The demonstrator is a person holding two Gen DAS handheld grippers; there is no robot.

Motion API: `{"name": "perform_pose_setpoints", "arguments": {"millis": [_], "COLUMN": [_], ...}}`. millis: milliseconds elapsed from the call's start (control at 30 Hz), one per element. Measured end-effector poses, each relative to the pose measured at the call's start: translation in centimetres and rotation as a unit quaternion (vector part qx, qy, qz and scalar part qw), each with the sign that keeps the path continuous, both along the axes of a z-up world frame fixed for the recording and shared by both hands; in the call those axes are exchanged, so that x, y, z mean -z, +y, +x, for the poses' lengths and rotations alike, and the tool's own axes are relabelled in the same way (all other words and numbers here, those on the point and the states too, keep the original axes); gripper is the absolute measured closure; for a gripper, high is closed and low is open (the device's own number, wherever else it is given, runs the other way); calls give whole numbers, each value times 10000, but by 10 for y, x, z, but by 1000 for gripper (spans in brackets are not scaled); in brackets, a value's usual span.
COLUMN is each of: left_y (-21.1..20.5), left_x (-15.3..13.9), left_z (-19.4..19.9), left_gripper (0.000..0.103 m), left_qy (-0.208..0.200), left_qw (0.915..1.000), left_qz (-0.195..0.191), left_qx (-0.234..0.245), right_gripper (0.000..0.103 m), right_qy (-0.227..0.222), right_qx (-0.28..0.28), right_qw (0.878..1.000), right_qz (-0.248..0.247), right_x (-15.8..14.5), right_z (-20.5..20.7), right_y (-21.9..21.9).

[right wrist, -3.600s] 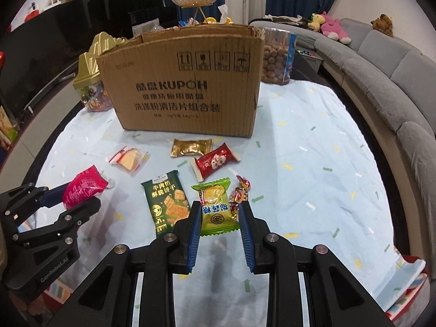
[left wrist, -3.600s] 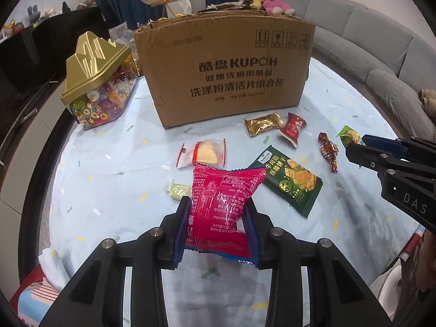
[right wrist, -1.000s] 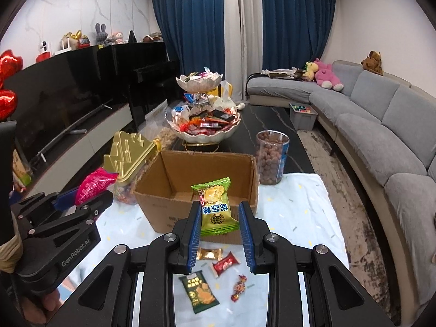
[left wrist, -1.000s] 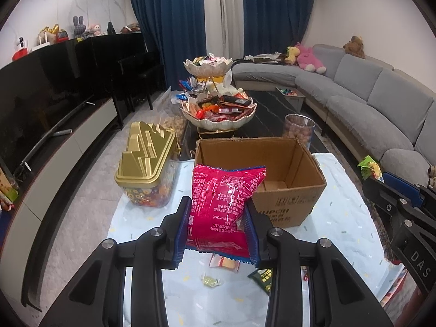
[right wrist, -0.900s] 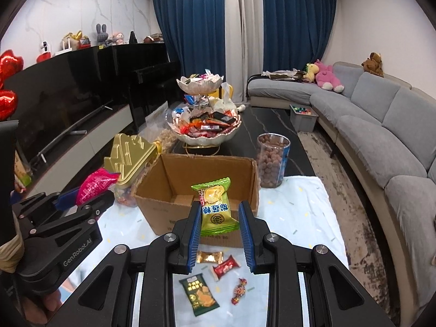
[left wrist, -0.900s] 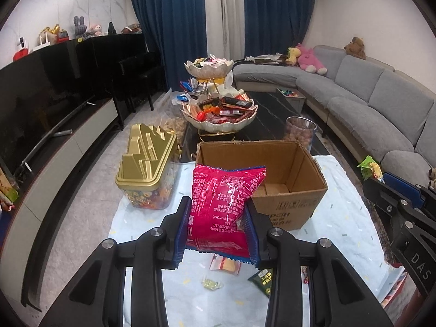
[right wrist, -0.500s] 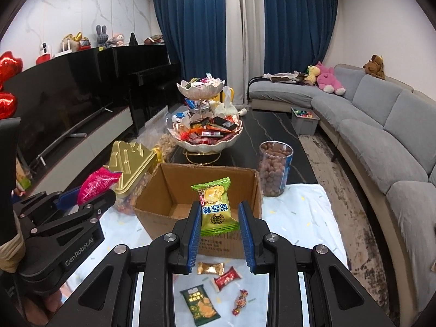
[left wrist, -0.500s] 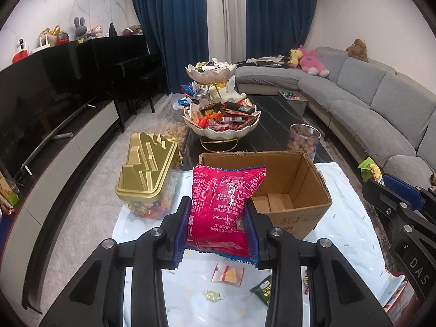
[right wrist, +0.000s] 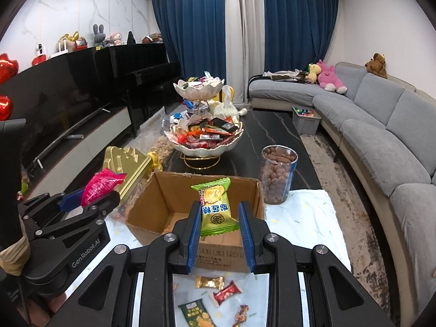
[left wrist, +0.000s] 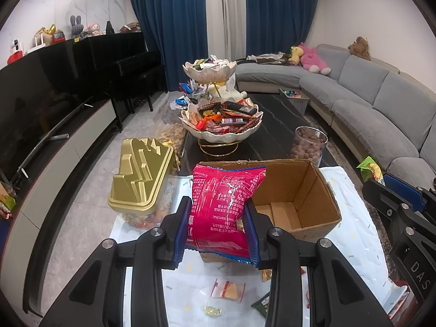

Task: Organize snacks
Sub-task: 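Carry the red packet into the box with the left tool while the right tool carries the yellow-green packet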

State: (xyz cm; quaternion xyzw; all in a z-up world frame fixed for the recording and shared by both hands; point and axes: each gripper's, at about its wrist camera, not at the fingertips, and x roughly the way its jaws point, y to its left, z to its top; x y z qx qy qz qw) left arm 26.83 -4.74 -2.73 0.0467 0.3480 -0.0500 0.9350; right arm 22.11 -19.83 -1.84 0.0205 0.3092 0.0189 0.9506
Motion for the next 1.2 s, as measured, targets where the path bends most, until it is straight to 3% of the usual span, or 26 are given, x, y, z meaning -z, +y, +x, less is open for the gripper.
{"name": "perform_pose_setpoints", "arguments": {"millis": [1200], "left_y": [-9], "left_x": [71], "left_z": [114], "left_gripper": [66], "left_qy": [628], "left_qw": [9980], "left_qz": [-33], "left_qx": [6], "right_gripper": [74], "right_qy": [682], "right_qx": [-34], "right_qw": [9977], "right_qz": [21], "right_x": [68], "right_z": [108], "right_y": [0]}}
